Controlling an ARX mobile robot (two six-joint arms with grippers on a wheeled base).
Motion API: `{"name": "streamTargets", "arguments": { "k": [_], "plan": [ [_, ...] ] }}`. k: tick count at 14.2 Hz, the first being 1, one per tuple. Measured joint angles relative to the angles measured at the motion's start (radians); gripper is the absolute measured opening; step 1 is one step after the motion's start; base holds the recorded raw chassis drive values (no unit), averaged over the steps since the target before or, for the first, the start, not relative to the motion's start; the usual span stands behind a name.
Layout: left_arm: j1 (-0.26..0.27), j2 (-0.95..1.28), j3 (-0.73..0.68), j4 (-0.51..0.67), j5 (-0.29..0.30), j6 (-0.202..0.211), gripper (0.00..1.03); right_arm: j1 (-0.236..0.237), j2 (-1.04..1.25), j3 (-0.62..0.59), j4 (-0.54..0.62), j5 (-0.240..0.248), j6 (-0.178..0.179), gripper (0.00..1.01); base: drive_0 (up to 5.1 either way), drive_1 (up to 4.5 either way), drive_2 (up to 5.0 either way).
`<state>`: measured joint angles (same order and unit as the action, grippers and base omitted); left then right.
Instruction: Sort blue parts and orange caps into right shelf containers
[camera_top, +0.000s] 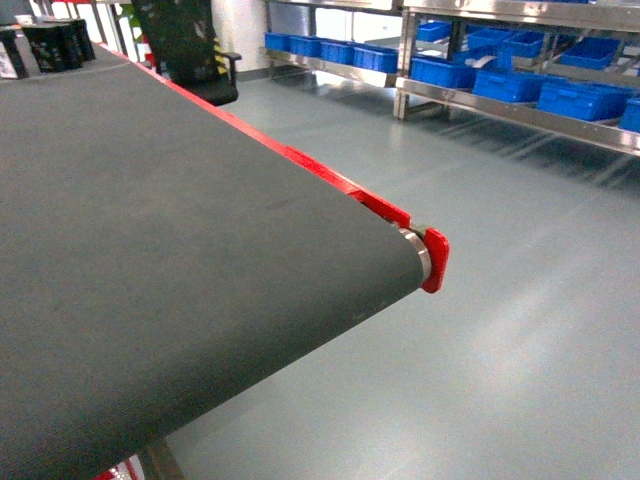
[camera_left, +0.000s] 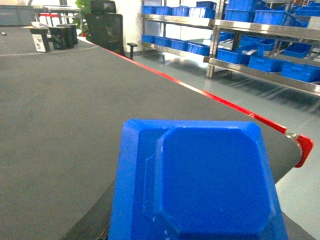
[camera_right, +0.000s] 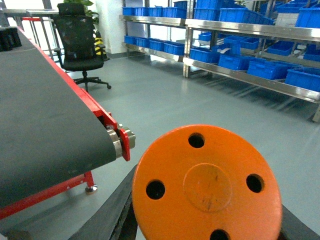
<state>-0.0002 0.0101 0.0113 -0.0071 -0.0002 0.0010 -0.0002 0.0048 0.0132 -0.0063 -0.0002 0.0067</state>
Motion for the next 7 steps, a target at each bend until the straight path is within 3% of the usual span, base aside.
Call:
{"name": "streamTargets", "arguments": {
  "k": [7],
  "plan": [
    [0.000,0.000,0.000,0.000,0.000,0.000,0.41,0.000,0.000,0.000,0.000,0.000,0.000,0.45,-1.6,-1.56,-1.6]
  ]
}}
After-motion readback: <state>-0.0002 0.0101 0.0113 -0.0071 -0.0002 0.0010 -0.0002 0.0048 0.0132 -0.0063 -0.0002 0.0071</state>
